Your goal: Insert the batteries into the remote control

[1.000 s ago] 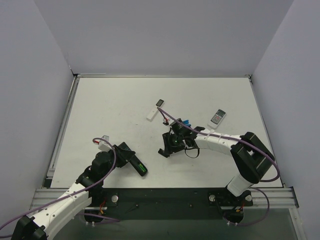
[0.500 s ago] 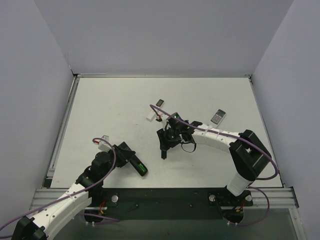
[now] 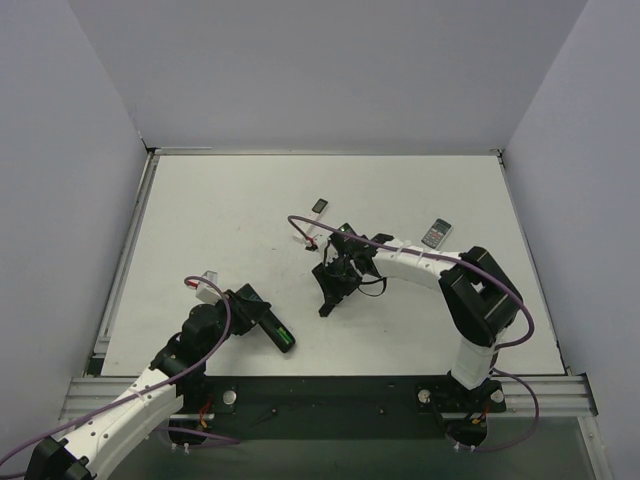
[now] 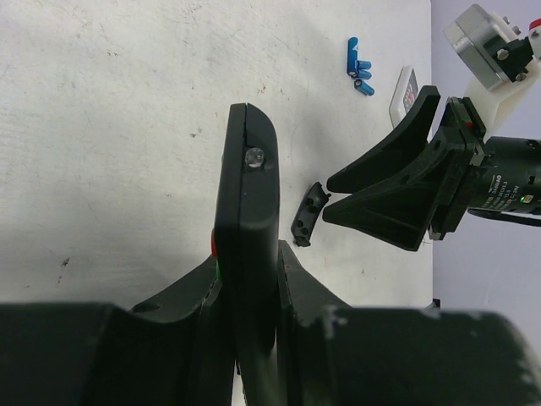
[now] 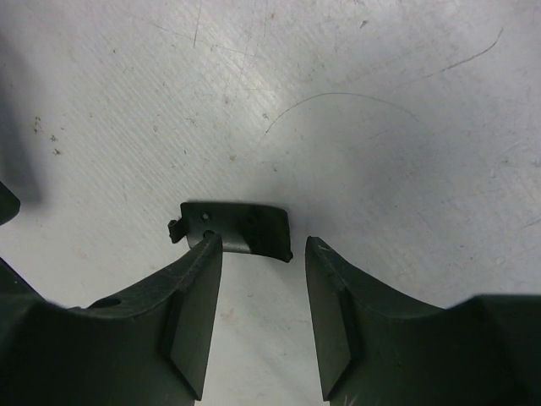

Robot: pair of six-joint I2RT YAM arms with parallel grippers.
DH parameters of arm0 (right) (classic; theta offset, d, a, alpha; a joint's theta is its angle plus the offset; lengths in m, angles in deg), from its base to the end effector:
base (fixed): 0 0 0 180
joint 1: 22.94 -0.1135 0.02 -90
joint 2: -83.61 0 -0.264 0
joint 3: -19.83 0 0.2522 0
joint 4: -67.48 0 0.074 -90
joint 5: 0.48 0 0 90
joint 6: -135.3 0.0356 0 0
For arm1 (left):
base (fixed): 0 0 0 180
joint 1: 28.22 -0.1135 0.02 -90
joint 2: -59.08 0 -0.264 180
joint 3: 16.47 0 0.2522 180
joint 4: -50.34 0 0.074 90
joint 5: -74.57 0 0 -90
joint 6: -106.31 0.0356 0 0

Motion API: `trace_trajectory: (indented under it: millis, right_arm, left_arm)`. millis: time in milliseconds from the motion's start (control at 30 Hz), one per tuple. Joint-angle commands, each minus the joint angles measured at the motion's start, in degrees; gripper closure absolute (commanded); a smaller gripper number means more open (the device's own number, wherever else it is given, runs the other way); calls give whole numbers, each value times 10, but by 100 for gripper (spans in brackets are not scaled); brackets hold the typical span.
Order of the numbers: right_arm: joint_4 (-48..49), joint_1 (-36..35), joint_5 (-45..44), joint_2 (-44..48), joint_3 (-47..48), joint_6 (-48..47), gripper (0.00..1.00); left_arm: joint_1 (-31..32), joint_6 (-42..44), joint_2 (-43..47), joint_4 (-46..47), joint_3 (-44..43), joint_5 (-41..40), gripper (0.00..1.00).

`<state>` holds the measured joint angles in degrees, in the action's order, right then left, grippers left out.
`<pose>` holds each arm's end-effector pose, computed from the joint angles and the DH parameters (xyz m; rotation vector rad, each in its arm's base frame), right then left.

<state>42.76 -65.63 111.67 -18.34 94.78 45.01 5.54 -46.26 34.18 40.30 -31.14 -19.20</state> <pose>0.2597 0.2578 0.1733 -1.0932 2.3046 0.7838 0.1106 -0.0711 0.1419 -0.5619 1.9964 -1.0308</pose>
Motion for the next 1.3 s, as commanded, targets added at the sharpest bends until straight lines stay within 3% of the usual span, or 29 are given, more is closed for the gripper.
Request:
trace_trajectory:
  millis: [0, 467, 700, 800, 900, 1033, 1133, 1167, 1267]
  right_arm:
    - [-30, 4, 27, -4, 2, -8, 61]
    - [-49, 9, 40, -54, 10, 29, 75]
    - [-49, 10, 49, -49, 15, 19, 96]
    - [-49, 10, 38, -29, 15, 11, 100]
    - [-63, 10, -14, 5, 22, -10, 100]
    - [-116, 2, -150, 53, 45, -50, 100]
    - [-139, -8, -298, 76, 60, -62, 100]
    - [-141, -11, -393, 78, 62, -68, 100]
    - [-142, -23, -526, 68, 67, -75, 100]
  left_arm:
    - [2, -4, -1, 24, -19, 11, 100]
    - [2, -7, -3, 31, -16, 18, 100]
    - [2, -9, -3, 31, -16, 19, 100]
    - [2, -9, -2, 32, -16, 19, 100]
    - [2, -9, 1, 30, -16, 18, 100]
    - [2, -9, 6, 25, -15, 17, 100]
    - [2, -10, 9, 24, -15, 15, 100]
    - [2, -10, 10, 23, -16, 15, 100]
    - [2, -9, 14, 16, -19, 16, 100]
